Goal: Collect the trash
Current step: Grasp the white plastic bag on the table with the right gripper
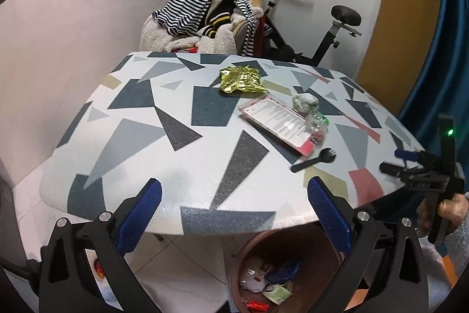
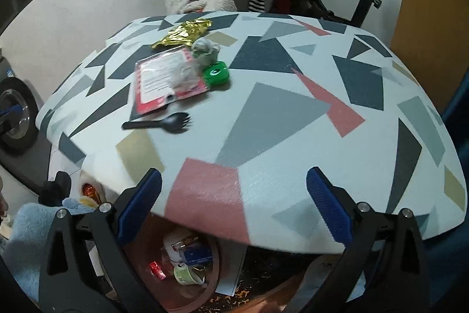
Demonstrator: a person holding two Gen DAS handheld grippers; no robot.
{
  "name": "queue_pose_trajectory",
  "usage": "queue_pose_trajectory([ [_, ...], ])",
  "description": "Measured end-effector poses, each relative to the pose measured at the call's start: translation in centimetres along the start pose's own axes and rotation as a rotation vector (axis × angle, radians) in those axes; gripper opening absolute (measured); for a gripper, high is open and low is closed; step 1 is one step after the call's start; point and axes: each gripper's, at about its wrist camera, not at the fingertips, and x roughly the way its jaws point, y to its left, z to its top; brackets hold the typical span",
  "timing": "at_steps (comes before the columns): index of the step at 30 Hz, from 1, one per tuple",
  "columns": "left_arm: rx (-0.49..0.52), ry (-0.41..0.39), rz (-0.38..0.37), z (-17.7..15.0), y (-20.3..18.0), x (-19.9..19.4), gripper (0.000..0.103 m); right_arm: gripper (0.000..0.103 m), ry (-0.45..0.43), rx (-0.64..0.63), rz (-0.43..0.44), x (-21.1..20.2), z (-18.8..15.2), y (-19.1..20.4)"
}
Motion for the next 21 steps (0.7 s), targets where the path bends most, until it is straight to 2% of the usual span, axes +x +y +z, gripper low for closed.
queue_pose_trajectory([
  [6, -0.030, 0.015, 0.021, 1.4, 1.0, 2.0, 0.097, 0.097, -0.028, 0.039, 0.062, 2.4, 3.4, -1.1],
  [11, -0.052, 0.013, 0.035, 2.8, 2.0, 3.5, 0.097, 0.090, -0.023, 0.042, 0.079, 4.9, 6.8, -0.7],
  [16, -0.076, 0.005, 0.049, 4.0, 2.9, 4.6, 0.097, 0.074, -0.020, 0.089, 0.176, 8.2, 10.5, -0.1],
  [21, -0.095, 0.016, 0.035, 4.4, 3.6, 5.8, 0.097, 0.066, 0.043, 0.128, 0.209, 12.1, 13.5, 0.9],
])
